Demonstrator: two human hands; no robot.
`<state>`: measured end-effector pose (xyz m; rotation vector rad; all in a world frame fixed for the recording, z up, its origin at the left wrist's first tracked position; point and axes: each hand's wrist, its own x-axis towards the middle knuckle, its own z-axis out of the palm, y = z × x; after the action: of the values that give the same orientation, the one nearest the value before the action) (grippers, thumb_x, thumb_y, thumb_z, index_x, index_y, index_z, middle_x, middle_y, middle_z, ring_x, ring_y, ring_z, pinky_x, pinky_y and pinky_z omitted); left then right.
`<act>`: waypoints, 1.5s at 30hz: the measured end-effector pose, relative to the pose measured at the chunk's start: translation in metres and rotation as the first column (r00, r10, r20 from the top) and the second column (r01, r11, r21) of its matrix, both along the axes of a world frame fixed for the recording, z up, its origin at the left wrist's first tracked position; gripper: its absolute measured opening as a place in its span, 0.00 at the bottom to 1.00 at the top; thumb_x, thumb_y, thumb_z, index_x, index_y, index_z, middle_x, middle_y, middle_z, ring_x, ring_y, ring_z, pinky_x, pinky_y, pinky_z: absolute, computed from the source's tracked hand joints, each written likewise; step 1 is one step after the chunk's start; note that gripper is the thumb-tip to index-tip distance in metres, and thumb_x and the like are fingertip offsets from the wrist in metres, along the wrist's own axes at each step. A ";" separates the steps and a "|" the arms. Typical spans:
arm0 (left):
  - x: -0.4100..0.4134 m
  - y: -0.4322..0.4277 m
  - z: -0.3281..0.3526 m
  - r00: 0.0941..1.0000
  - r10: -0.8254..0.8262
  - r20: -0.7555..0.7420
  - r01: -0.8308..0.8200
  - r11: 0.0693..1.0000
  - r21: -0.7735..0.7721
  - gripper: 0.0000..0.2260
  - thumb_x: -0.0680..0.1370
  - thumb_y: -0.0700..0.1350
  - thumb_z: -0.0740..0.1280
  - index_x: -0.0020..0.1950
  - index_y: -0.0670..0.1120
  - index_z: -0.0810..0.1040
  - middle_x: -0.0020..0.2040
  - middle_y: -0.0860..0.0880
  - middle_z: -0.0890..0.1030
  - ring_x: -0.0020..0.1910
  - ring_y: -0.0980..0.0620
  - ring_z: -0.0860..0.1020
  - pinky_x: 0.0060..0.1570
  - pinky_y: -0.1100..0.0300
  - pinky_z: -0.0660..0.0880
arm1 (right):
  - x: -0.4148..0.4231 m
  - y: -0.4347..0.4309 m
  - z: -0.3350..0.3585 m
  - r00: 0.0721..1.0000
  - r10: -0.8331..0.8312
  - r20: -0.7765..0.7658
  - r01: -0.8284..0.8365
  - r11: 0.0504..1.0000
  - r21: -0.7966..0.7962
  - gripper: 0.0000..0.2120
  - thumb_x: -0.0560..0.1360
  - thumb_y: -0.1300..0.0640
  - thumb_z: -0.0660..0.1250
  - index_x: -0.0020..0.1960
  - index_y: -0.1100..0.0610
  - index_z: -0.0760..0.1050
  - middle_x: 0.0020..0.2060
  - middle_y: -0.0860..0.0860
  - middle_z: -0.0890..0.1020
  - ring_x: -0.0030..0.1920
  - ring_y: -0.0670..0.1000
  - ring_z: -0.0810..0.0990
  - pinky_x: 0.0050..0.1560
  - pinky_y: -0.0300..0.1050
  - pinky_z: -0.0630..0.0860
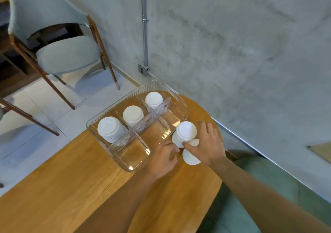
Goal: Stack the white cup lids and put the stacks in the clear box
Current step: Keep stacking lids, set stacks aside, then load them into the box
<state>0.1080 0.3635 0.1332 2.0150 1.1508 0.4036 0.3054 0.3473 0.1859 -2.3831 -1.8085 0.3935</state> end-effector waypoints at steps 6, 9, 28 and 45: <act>0.014 -0.013 -0.040 0.991 -0.026 -0.135 -0.002 0.980 -0.200 0.21 0.79 0.44 0.73 0.73 0.50 0.77 0.67 0.52 0.78 0.66 0.52 0.77 0.66 0.56 0.75 | -0.008 -0.013 -0.022 0.993 -0.032 -0.111 0.023 0.996 -0.083 0.49 0.68 0.38 0.80 0.78 0.50 0.56 0.69 0.48 0.68 0.67 0.53 0.70 0.64 0.52 0.77; 0.020 -0.016 -0.057 0.989 -0.003 -0.147 -0.037 0.962 -0.271 0.24 0.80 0.45 0.73 0.76 0.50 0.74 0.70 0.51 0.76 0.69 0.50 0.75 0.68 0.53 0.74 | -0.011 -0.012 -0.028 0.987 -0.073 -0.142 0.061 0.994 -0.087 0.50 0.68 0.40 0.81 0.78 0.51 0.55 0.70 0.48 0.67 0.69 0.52 0.69 0.65 0.52 0.77; 0.072 -0.027 -0.096 0.982 0.184 -0.031 -0.186 0.972 -0.145 0.33 0.74 0.55 0.77 0.77 0.52 0.71 0.75 0.57 0.69 0.66 0.53 0.77 0.56 0.56 0.80 | -0.020 -0.019 -0.050 0.993 -0.116 -0.008 0.113 0.982 -0.151 0.36 0.73 0.42 0.75 0.72 0.53 0.60 0.63 0.49 0.68 0.60 0.51 0.72 0.56 0.43 0.77; 0.003 -0.032 -0.036 0.987 0.041 -0.155 -0.019 0.989 0.144 0.34 0.67 0.67 0.68 0.65 0.47 0.80 0.57 0.52 0.77 0.42 0.53 0.83 0.34 0.61 0.78 | -0.048 -0.044 0.010 0.978 -0.060 -0.201 0.048 0.997 -0.064 0.39 0.68 0.38 0.78 0.70 0.51 0.63 0.59 0.45 0.69 0.60 0.50 0.73 0.57 0.46 0.79</act>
<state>0.1106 0.3314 0.0970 2.1876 1.2813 0.3553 0.2571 0.3034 0.1962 -2.3257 -1.6618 0.6659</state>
